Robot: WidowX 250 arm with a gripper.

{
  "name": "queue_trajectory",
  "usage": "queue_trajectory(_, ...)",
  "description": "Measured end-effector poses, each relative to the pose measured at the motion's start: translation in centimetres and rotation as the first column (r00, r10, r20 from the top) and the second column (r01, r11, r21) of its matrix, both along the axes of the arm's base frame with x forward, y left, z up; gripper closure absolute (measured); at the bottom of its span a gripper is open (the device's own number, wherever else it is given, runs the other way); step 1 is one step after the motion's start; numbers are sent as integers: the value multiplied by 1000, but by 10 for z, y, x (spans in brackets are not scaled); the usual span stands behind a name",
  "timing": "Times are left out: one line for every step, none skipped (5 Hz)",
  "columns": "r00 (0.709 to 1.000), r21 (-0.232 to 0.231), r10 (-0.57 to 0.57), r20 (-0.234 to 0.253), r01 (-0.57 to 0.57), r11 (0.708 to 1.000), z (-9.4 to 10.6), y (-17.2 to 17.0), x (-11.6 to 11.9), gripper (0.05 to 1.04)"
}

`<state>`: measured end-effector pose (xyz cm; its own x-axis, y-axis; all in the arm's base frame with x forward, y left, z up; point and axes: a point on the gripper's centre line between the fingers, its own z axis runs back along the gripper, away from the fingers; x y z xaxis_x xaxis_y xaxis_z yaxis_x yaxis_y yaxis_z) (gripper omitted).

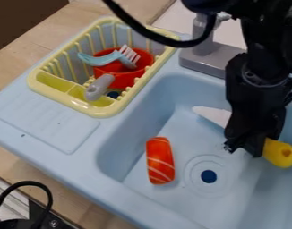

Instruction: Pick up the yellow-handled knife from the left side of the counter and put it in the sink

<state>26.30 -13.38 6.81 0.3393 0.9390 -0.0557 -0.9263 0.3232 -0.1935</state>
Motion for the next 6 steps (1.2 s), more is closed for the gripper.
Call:
queue_trajectory(998, 11, -61, 25, 61, 998, 0, -3, 1, 425)
queue_trajectory(994, 36, -110, 26, 109, 993, 0, -2, -2, 169)
queue_trajectory(990, 59, -141, 29, 140, 988, 2, 2, -5, 86)
queue_trajectory(982, 93, -180, 59, 174, 980, 12, 6, -14, 86)
queue_trajectory(964, 163, -265, 10, 260, 952, 21, 13, -26, 86)
queue_trajectory(894, 214, -442, -74, 447, 869, 44, 30, -19, 86)
